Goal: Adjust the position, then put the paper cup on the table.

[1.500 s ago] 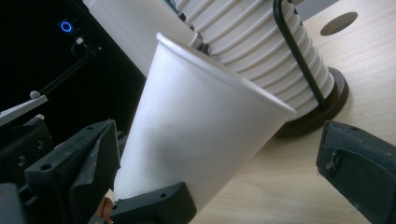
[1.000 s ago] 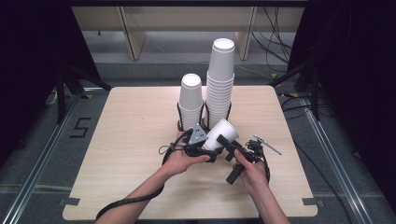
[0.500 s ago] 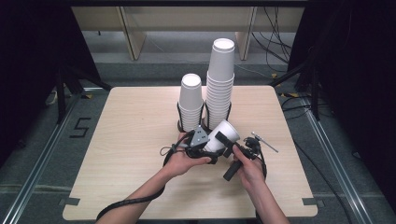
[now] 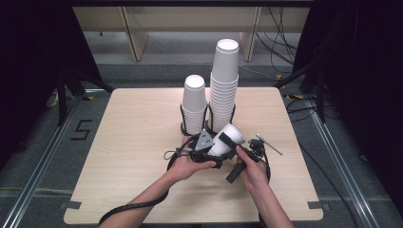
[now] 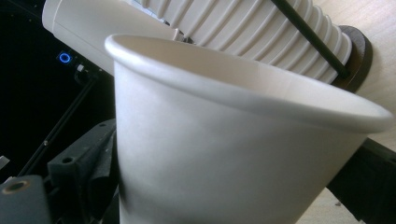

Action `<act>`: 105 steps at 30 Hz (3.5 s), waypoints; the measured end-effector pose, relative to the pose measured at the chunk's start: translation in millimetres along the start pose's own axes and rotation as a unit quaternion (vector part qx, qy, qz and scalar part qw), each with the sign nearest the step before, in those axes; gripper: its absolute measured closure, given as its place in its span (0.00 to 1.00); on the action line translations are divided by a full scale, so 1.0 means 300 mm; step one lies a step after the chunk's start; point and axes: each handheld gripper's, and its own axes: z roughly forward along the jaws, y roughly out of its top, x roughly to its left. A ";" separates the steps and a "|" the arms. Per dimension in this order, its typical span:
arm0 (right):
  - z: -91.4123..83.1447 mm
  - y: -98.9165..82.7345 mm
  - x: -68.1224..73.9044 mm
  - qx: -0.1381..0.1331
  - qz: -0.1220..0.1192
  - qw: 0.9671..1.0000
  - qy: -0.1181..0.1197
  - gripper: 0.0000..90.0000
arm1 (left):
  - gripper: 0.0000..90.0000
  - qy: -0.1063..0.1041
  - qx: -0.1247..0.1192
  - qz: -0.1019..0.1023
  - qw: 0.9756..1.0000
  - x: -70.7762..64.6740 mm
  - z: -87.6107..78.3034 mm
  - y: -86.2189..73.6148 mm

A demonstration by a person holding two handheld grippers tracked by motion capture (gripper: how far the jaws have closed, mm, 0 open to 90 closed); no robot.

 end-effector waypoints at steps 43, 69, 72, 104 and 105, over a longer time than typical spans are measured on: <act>-0.019 0.033 0.030 -0.027 -0.123 0.992 -0.027 0.19 | 0.01 -0.016 0.015 0.003 1.000 0.025 -0.063 -0.021; -0.107 0.061 0.052 -0.065 -0.265 0.958 -0.085 0.19 | 0.06 0.029 -0.034 -0.025 0.999 0.104 -0.295 -0.165; -0.109 0.063 0.049 -0.066 -0.284 0.952 -0.090 0.19 | 0.06 0.034 -0.030 -0.030 0.999 0.113 -0.306 -0.185; -0.112 0.061 0.080 -0.076 -0.422 0.895 -0.120 0.19 | 0.06 0.062 -0.045 -0.057 0.995 0.146 -0.338 -0.211; -0.116 0.061 0.081 -0.071 -0.429 0.892 -0.122 0.19 | 0.06 0.063 -0.045 -0.056 0.995 0.147 -0.337 -0.211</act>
